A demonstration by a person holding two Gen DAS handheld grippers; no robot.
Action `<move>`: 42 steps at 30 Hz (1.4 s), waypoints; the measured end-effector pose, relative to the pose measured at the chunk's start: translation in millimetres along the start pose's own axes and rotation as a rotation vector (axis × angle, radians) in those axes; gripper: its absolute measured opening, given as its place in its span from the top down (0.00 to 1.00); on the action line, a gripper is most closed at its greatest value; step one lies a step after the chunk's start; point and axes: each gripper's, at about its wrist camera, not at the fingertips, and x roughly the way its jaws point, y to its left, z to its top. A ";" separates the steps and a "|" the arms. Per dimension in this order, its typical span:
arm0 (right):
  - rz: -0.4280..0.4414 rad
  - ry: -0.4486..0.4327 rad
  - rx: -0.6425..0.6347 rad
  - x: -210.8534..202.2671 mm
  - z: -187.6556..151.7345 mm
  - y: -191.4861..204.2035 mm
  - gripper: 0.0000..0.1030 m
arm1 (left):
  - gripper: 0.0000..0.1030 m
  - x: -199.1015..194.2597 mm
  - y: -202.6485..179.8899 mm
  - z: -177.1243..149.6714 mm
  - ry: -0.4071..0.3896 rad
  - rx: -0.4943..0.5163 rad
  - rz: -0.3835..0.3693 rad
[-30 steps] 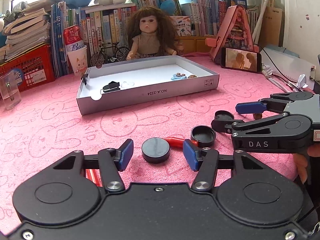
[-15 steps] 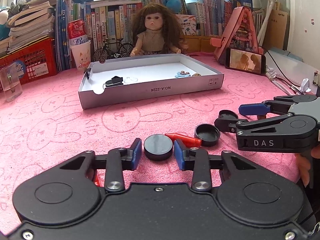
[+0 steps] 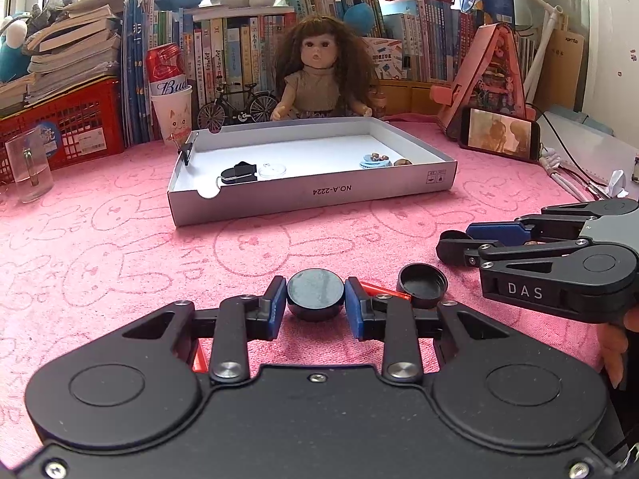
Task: Organize rigid objects
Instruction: 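Grasp a black round disc with the left tool while the right tool grasps a black open cap, then carry the black disc and black cap into the white tray and open both tools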
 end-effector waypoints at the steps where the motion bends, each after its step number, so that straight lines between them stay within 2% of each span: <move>1: -0.001 -0.002 0.002 -0.4 0.8 -0.6 0.64 | 0.71 -0.2 0.3 1.3 -0.002 -0.001 0.001; 19: -0.047 -0.038 0.051 5.6 34.1 -14.9 0.64 | 0.71 15.1 19.9 48.8 -0.034 -0.078 0.043; 38: -0.053 -0.017 0.131 33.9 69.9 -37.1 0.65 | 0.71 49.3 55.6 92.6 -0.061 -0.167 0.105; 42: -0.056 0.003 0.152 44.9 75.1 -43.3 0.65 | 0.71 59.8 59.0 103.7 -0.085 -0.156 0.117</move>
